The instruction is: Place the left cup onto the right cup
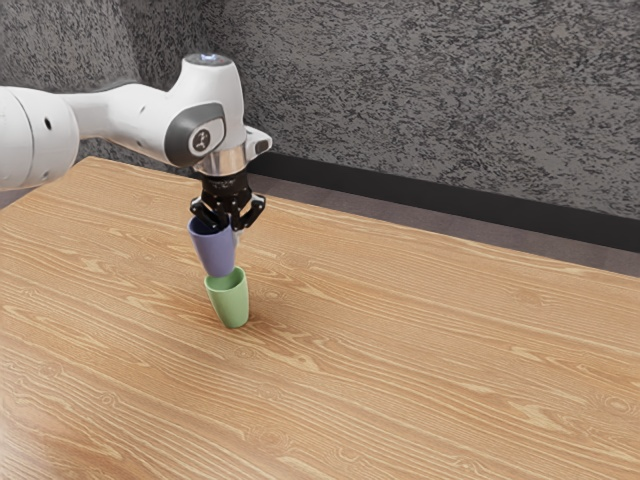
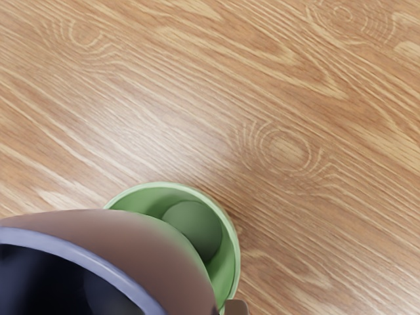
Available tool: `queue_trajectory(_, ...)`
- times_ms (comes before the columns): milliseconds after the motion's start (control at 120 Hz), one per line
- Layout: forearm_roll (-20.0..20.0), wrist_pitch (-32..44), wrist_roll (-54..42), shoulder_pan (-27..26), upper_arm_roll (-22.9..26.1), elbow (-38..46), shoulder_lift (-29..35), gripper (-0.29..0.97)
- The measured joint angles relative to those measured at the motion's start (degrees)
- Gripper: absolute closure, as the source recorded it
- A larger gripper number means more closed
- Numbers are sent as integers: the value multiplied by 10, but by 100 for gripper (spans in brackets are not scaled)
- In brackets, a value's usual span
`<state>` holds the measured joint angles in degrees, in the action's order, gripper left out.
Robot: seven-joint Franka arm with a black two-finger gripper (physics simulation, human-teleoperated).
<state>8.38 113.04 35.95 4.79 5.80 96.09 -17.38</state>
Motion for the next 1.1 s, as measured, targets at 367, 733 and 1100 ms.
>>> queue_trajectory(367, 2, 9, 3, 0, 0, 0, -15, 78)
queue_trajectory(733, 3, 22, 6, 0, 0, 0, -27, 78)
queue_trajectory(1100, 0, 28, 5, 0, 0, 0, -35, 53)
